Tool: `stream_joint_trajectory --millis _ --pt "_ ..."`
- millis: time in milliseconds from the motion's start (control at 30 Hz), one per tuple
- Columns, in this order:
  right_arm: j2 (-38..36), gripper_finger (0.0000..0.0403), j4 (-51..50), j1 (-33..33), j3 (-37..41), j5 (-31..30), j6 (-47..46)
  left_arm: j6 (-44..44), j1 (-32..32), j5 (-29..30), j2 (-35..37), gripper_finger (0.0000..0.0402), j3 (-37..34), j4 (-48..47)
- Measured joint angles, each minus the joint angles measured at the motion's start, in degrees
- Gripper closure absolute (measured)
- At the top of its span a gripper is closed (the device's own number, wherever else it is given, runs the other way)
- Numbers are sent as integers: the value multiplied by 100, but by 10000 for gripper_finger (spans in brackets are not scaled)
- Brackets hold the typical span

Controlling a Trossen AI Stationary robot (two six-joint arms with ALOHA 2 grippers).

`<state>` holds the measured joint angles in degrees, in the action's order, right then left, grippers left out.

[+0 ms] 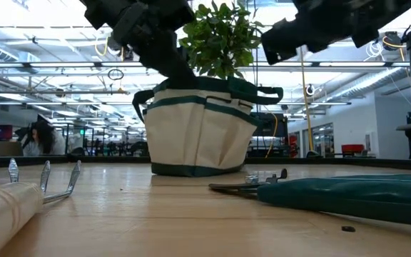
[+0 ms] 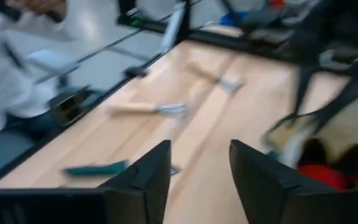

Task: Pick & Place Garden tools in Gardening bag
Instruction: Put the hand trowel in the gardening bag

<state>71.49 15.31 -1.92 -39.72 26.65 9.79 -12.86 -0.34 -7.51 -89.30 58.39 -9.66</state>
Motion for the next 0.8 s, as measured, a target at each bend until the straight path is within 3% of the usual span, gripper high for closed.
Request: stream_joint_trajectory --millis 233,467,800 --pt "149 221 -895 -632 -2 90 -186 235 -33 4 308 320 -7 24" --pt "733 226 -877 -1392 -4 601 -219 292 -46 4 893 320 -7 139" --pt "1214 238 -1109 -2074 261 474 -748 877 -69 4 1255 320 -4 137"
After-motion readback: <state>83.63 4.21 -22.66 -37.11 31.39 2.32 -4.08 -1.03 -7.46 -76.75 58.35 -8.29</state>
